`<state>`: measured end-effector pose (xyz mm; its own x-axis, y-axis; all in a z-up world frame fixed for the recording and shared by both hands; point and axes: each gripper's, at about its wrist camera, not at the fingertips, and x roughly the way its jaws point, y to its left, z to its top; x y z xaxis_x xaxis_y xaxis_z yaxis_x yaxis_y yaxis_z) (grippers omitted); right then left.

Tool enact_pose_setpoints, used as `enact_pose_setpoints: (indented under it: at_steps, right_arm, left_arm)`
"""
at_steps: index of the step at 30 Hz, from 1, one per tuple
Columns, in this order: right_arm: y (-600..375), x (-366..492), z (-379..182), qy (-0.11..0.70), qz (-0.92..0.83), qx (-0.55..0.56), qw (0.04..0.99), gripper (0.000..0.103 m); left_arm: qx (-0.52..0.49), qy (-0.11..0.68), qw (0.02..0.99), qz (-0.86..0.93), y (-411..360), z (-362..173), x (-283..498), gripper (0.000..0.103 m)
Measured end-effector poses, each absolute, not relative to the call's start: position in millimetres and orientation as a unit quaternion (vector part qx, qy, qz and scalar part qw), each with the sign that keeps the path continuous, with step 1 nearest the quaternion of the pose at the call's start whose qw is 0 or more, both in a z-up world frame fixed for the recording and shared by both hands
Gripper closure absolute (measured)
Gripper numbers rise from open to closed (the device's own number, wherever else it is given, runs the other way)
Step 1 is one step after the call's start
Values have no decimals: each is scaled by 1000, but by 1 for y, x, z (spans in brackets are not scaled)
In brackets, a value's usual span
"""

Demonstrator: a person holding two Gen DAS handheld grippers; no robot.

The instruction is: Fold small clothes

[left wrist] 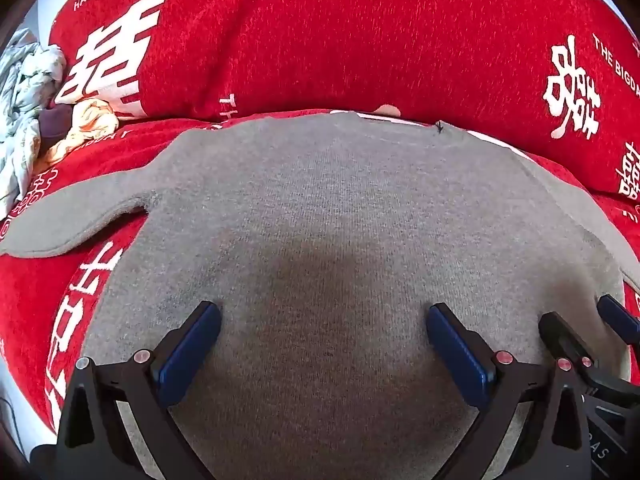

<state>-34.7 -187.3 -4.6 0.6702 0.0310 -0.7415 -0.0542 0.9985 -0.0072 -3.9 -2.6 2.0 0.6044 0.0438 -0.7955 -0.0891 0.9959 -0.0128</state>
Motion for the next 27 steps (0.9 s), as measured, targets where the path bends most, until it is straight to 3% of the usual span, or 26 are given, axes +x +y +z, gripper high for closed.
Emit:
enact_pose_setpoints:
  at_steps: [27]
  right_arm:
    - [-188, -30, -4, 415, 22, -18, 909, 10]
  left_arm:
    - [-20, 436, 899, 32, -4, -1, -12, 0]
